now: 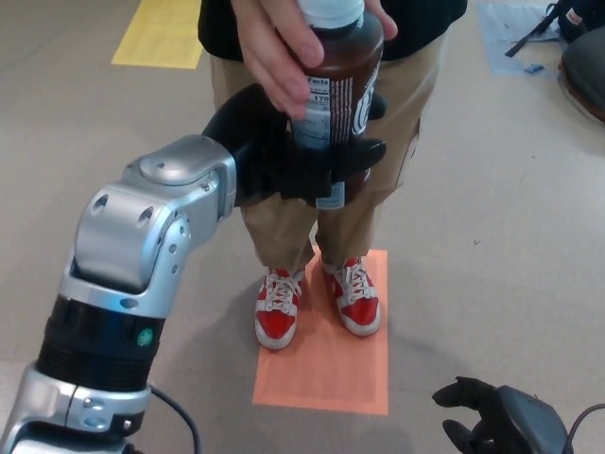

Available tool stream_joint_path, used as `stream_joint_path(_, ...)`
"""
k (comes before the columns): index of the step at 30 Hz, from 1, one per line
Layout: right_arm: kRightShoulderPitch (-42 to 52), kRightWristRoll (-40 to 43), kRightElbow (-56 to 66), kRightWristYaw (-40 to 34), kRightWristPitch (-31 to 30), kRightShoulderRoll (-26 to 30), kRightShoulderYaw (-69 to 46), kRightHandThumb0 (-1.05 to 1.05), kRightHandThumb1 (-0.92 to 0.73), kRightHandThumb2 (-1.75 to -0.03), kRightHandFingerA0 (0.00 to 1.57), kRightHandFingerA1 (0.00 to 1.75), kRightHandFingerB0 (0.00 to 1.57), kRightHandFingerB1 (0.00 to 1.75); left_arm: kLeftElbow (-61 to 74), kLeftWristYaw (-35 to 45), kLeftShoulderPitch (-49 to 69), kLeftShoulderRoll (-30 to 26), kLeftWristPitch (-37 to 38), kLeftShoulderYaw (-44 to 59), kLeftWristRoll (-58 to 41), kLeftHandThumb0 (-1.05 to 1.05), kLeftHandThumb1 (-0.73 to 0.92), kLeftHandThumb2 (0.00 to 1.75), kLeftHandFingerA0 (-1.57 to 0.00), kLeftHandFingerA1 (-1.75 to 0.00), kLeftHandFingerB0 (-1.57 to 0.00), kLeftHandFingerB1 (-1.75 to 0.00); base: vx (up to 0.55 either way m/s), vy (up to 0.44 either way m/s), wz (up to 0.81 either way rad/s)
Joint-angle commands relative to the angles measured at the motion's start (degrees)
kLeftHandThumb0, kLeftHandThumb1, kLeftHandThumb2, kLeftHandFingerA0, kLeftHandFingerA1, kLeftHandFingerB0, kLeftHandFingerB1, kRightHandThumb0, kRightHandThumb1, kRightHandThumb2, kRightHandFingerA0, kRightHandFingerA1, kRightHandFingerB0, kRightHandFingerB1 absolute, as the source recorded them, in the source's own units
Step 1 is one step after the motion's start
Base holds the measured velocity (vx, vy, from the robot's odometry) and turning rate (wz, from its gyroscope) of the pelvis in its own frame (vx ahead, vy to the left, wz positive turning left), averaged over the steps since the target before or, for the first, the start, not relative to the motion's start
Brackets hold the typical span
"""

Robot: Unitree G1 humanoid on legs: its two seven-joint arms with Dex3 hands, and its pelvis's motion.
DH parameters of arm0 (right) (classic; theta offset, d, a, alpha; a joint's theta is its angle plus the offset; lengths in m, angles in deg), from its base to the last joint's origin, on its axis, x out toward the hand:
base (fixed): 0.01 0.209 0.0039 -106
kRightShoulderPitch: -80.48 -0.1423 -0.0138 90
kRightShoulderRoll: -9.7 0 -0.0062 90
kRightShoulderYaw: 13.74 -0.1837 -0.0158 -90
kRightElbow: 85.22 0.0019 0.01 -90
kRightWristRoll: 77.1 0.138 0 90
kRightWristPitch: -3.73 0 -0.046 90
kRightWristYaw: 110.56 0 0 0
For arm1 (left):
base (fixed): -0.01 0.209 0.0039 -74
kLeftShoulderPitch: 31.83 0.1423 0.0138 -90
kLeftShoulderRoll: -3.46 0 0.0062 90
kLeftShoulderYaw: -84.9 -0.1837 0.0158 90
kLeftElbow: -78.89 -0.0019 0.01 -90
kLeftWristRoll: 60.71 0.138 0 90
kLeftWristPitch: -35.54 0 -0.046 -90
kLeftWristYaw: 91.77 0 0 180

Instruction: The robot recieved a bottle of protein shake from a person using its left hand and then shake the protein up and down 2 two times and hand it back to the person

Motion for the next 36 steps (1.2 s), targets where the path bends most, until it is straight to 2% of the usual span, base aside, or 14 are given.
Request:
stream_joint_path(1, 0.2, 0.0, -0.2, -0.4, -0.4, 0.9, 0.0, -0.52, -0.81, -0.65, 0.82, 0.56, 0.69, 0.40, -0.3, 0.0, -1.2, -0.5, -0.5, -1.4, 1.5, -0.27, 0.81, 0.65, -0.88, -1.28, -0.63, -0.94, 0.00, 0.000, 0.00)
stream_joint_path(6, 0.2, 0.6, -0.2, 0.7, -0.3, 0.8, -0.6, -0.51, -0.81, -0.66, 0.81, 0.56, 0.67, 0.40, 0.3, -1.0, -0.6, 0.5, -0.8, -0.7, 1.1, -0.26, 0.80, 0.65, -0.82, -1.35, -0.66, -0.99, 0.00, 0.000, 0.00)
stream_joint_path(9, 0.2, 0.3, -0.2, 0.4, -0.2, 0.8, -0.5, -0.51, -0.81, -0.65, 0.81, 0.56, 0.67, 0.40, 0.5, -1.8, 0.1, 0.7, -0.4, -0.8, 1.7, -0.27, 0.80, 0.64, -0.95, -1.18, -0.73, -0.85, 0.00, 0.000, 0.00)
stream_joint_path(10, 0.2, 0.4, -0.2, 0.5, -0.2, 0.8, -0.5, -0.52, -0.82, -0.66, 0.81, 0.57, 0.67, 0.41, 0.8, -1.7, 0.1, 0.2, -1.0, -1.4, 2.1, -0.36, 0.72, 0.61, -0.74, -0.53, -0.40, -0.36, 0.00, 0.000, 0.00)
stream_joint_path(11, 0.2, 0.5, -0.3, 0.7, -0.1, 0.8, -0.6, -0.52, -0.82, -0.66, 0.81, 0.57, 0.67, 0.41, 1.2, -1.5, 0.0, -0.6, -1.8, -2.4, 2.7, -0.36, 0.72, 0.61, -0.74, -0.53, -0.40, -0.36, 0.00, 0.000, 0.00)
stream_joint_path(12, 0.2, 0.4, -0.2, 0.7, -0.3, 0.7, -0.6, -0.52, -0.81, -0.66, 0.80, 0.59, 0.67, 0.41, 1.5, 0.8, 0.1, -1.7, -2.0, -2.9, 1.8, -0.44, 0.63, 0.61, -0.21, -0.36, -0.10, -0.23, 0.00, 0.000, 0.00)
stream_joint_path(13, 0.1, 0.4, -0.3, 0.7, -0.4, 0.7, -0.6, -0.53, -0.82, -0.66, 0.80, 0.60, 0.67, 0.40, 1.4, 2.2, 0.0, -2.6, -2.5, -3.4, 1.3, -0.60, 0.43, 0.77, 0.00, -0.19, 0.00, -0.12, 0.00, 0.000, 0.00)
stream_joint_path(14, 0.1, 0.3, -0.3, 0.6, -0.6, 0.7, -0.5, -0.53, -0.82, -0.66, 0.80, 0.60, 0.67, 0.40, 1.2, 3.6, -0.3, -3.6, -3.1, -4.0, 0.8, -0.60, 0.43, 0.77, 0.00, -0.19, 0.00, -0.12, 0.00, 0.000, 0.00)
stream_joint_path(15, 0.1, 0.0, -0.3, 0.2, -0.5, 0.8, -0.3, -0.53, -0.81, -0.66, 0.81, 0.60, 0.68, 0.40, 1.0, 4.7, -0.4, -4.2, -3.4, -4.1, 0.2, -0.57, 0.56, 0.57, 0.00, -0.19, 0.00, -0.02, 0.00, 0.000, 0.00)
stream_joint_path(16, 0.1, -0.1, -0.3, -0.1, -0.5, 0.8, -0.3, -0.53, -0.81, -0.66, 0.81, 0.60, 0.68, 0.40, 0.9, 5.1, -0.4, -4.5, -3.4, -4.2, -0.1, -0.57, 0.56, 0.57, 0.00, -0.19, 0.00, -0.02, 0.00, 0.000, 0.00)
stream_joint_path(18, 0.3, 0.5, -0.2, 0.3, -0.1, 0.7, -0.8, -0.52, -0.81, -0.66, 0.82, 0.60, 0.69, 0.41, 0.0, 7.9, 0.1, -5.9, -1.8, -4.8, -0.7, -0.66, 0.43, 0.69, 0.00, -0.11, 0.00, -0.01, 0.00, 0.000, 0.00)
stream_joint_path(25, 1.5, 0.5, -0.3, 0.3, 0.6, 0.5, -0.8, -0.52, -0.79, -0.67, 0.82, 0.62, 0.68, 0.42, 1.6, 7.9, 2.3, -6.3, -3.5, -4.1, -1.5, -0.76, 0.48, 0.79, 0.00, -0.03, 0.00, 0.00, 0.00, 0.000, 0.00)
stream_joint_path(27, 1.9, 0.2, -0.3, 0.1, 0.3, 0.5, -0.5, -0.52, -0.80, -0.66, 0.81, 0.61, 0.68, 0.41, 2.4, 8.0, 3.6, -6.3, -3.9, -3.7, -1.7, -0.68, 0.44, 0.81, 0.00, -0.19, 0.00, -0.10, 0.00, 0.000, 0.00)
stream_joint_path(36, 2.8, -0.2, -0.1, -0.1, 0.0, -0.1, 0.0, -0.48, -0.79, -0.65, 0.84, 0.65, 0.68, 0.40, 5.4, 9.0, 7.3, -8.6, -3.9, -4.8, -0.5, -0.73, 0.48, 0.85, 0.00, -0.18, 0.00, -0.11, 0.00, 0.000, 0.00)
